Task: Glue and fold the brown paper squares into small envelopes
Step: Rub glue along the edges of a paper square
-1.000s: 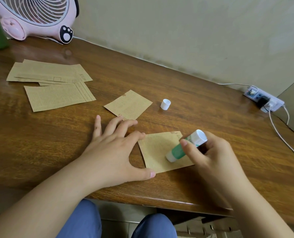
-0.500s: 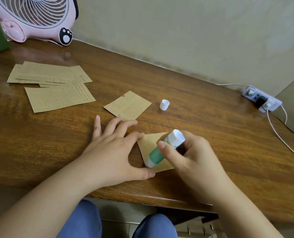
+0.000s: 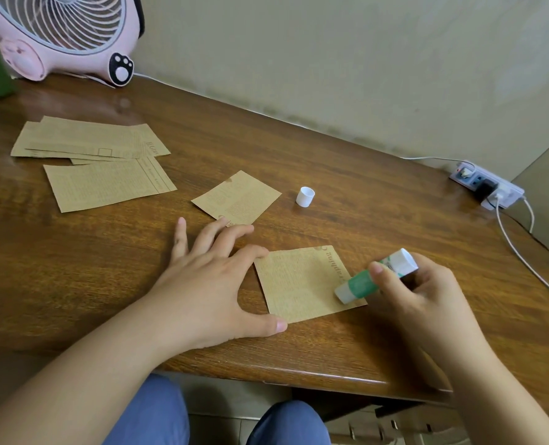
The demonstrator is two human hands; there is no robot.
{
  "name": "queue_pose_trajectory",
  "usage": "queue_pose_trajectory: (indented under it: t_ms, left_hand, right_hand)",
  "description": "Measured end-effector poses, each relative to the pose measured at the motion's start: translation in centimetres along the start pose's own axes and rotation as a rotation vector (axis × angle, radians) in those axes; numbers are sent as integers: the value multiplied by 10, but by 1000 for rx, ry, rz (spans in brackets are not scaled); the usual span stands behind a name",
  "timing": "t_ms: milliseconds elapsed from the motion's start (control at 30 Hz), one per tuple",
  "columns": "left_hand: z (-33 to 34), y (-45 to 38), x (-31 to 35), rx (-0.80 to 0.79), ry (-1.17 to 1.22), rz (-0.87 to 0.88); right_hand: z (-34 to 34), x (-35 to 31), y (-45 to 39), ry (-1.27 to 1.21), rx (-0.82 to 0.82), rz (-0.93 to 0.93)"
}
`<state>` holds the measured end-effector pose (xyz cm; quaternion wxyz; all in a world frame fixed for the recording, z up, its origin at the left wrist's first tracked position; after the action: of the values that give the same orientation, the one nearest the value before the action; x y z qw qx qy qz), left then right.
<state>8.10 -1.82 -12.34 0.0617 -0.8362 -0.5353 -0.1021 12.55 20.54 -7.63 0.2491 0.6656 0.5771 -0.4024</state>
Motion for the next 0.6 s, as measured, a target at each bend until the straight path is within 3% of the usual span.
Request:
queue_pose_trajectory:
  t_ms: [167,300,467,600]
  left_hand:
    - [-1,-3,1,-58,38,-9]
    - [-2,-9,3,-106,93,-31]
    - [-12,-17,3,-143,241,-18]
    - [-32,-24,-11,32,512,-29]
  right_hand:
    - [-15,20,-13,-564,177,183]
    - [-9,22,-38,-851,157,259]
    - [8,22,-70,-889,15,333]
    - [9,26,-88,-455,4,196]
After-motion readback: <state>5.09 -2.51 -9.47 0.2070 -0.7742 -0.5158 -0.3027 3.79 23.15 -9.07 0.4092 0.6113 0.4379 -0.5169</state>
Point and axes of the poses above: each hand's wrist, its own y-axis away from the middle knuckle, its own z-axis out of the palm, x = y × z, the point moved 6 cm from there along -y, towards the middle knuckle, and after that the axes turned 3 degrees about -y, right-handed, at the moved point
